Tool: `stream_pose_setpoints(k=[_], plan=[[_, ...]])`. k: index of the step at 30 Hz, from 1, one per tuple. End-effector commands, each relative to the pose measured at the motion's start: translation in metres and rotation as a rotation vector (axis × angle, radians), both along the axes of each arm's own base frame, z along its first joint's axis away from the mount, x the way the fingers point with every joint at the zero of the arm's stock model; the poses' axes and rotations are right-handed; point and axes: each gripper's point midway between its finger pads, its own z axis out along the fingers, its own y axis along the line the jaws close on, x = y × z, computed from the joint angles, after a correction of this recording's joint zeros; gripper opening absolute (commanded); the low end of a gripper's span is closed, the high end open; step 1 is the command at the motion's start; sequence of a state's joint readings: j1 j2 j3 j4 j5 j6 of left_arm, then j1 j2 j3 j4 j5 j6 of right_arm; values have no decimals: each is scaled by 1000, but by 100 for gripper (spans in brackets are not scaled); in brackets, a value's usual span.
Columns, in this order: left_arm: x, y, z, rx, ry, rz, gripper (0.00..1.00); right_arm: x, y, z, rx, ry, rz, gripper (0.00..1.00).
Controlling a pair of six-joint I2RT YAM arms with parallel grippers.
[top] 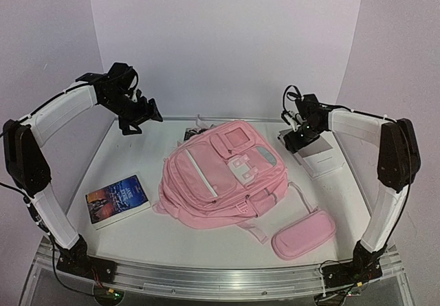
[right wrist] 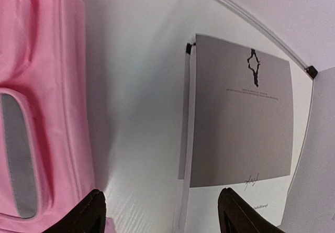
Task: Pack the student bag
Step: Pick up the book from the center of the board.
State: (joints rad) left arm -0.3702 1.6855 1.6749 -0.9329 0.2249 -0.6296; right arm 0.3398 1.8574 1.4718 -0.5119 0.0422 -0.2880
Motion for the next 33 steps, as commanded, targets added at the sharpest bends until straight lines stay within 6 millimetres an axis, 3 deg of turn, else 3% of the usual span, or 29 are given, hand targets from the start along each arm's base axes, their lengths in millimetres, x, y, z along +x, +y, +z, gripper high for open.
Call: stream_pose_setpoints(k=[1,6,11,17,24,29,33], plan=[[4,-6,19,-39,-48,-10,86,1,-17,-34,-161,53,8,70],[0,-3,21,-35,-47,-5,86,19,-22,-54,-220,50,-23,65],[-4,-1,24,-33,-49,-2,86,35,-33,-62,-311,-1,-51,61],[-9,3,25,-25,-53,8,86,41,-50,-75,-397,-13,-79,59],[-9,2,25,-24,-55,-2,86,43,-54,-88,-433,2,-80,46],[-9,1,24,-25,-53,-13,86,41,-57,-90,-451,9,-82,25],[-8,1,25,-24,-58,-18,86,43,-58,-75,-450,-19,-87,1]])
